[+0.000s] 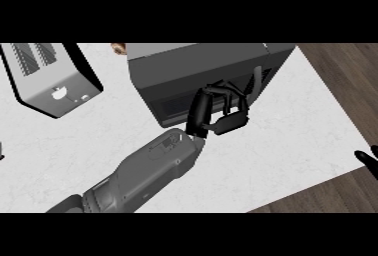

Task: Pick up the milk, place it into the microwave and close the microwave

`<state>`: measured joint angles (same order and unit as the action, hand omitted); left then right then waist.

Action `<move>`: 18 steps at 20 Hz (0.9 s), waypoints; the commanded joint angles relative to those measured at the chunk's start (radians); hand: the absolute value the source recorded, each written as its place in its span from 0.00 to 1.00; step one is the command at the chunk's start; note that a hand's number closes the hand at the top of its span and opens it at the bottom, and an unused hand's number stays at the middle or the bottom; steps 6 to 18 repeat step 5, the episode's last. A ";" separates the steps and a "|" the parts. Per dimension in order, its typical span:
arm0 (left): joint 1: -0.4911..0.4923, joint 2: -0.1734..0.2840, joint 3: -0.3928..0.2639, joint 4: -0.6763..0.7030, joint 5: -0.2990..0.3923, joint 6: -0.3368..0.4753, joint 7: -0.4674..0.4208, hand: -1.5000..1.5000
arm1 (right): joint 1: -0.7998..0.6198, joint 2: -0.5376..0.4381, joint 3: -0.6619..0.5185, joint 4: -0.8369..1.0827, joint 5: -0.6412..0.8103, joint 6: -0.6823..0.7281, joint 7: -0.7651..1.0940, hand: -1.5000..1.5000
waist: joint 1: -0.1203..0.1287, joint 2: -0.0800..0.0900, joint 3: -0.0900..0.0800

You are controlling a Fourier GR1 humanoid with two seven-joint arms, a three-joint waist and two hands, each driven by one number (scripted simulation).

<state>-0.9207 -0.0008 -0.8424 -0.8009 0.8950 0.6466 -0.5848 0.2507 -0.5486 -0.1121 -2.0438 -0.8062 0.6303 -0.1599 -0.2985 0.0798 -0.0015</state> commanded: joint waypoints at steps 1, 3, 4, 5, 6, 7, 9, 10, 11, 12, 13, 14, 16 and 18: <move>-0.053 0.001 0.065 0.115 0.030 0.005 0.006 1.00 | 0.001 -0.007 0.000 -0.017 -0.015 0.001 0.005 0.00 | -0.010 0.015 -0.001; -0.052 0.001 0.055 0.115 0.037 0.002 -0.005 1.00 | -0.004 -0.011 0.008 -0.020 -0.016 0.000 0.014 0.00 | -0.003 0.016 -0.002; -0.066 0.001 0.066 0.111 0.044 0.005 -0.006 1.00 | -0.001 -0.010 0.005 -0.016 -0.018 0.003 0.011 0.00 | -0.009 0.016 0.000; -0.049 0.001 0.052 0.122 0.042 0.004 -0.014 1.00 | -0.008 -0.017 0.005 -0.021 -0.023 -0.007 0.021 0.00 | 0.004 0.019 -0.002; -0.049 0.001 0.052 0.122 0.042 0.004 -0.014 1.00 | -0.008 -0.017 0.005 -0.021 -0.023 -0.007 0.021 0.00 | 0.004 0.019 -0.002; -0.049 0.001 0.052 0.122 0.042 0.004 -0.014 1.00 | -0.008 -0.017 0.005 -0.021 -0.023 -0.007 0.021 0.00 | 0.004 0.019 -0.002; -0.049 0.001 0.052 0.122 0.042 0.004 -0.014 1.00 | -0.008 -0.017 0.005 -0.021 -0.023 -0.007 0.021 0.00 | 0.004 0.019 -0.002; -0.049 0.001 0.052 0.122 0.042 0.004 -0.014 1.00 | -0.008 -0.017 0.005 -0.021 -0.023 -0.007 0.021 0.00 | 0.004 0.019 -0.002; -0.049 0.001 0.052 0.122 0.042 0.004 -0.014 1.00 | -0.008 -0.017 0.005 -0.021 -0.023 -0.007 0.021 0.00 | 0.004 0.019 -0.002; -0.049 0.001 0.052 0.122 0.042 0.004 -0.014 1.00 | -0.008 -0.017 0.005 -0.021 -0.023 -0.007 0.021 0.00 | 0.004 0.019 -0.002; -0.049 0.001 0.052 0.122 0.042 0.004 -0.014 1.00 | -0.008 -0.017 0.005 -0.021 -0.023 -0.007 0.021 0.00 | 0.004 0.019 -0.002; -0.049 0.001 0.052 0.122 0.042 0.004 -0.014 1.00 | -0.008 -0.017 0.005 -0.021 -0.023 -0.007 0.021 0.00 | 0.004 0.019 -0.002; -0.049 0.001 0.052 0.122 0.042 0.004 -0.014 1.00 | -0.008 -0.017 0.005 -0.021 -0.023 -0.007 0.021 0.00 | 0.004 0.019 -0.002; -0.049 0.001 0.052 0.122 0.042 0.004 -0.014 1.00 | -0.008 -0.017 0.005 -0.021 -0.023 -0.007 0.021 0.00 | 0.004 0.019 -0.002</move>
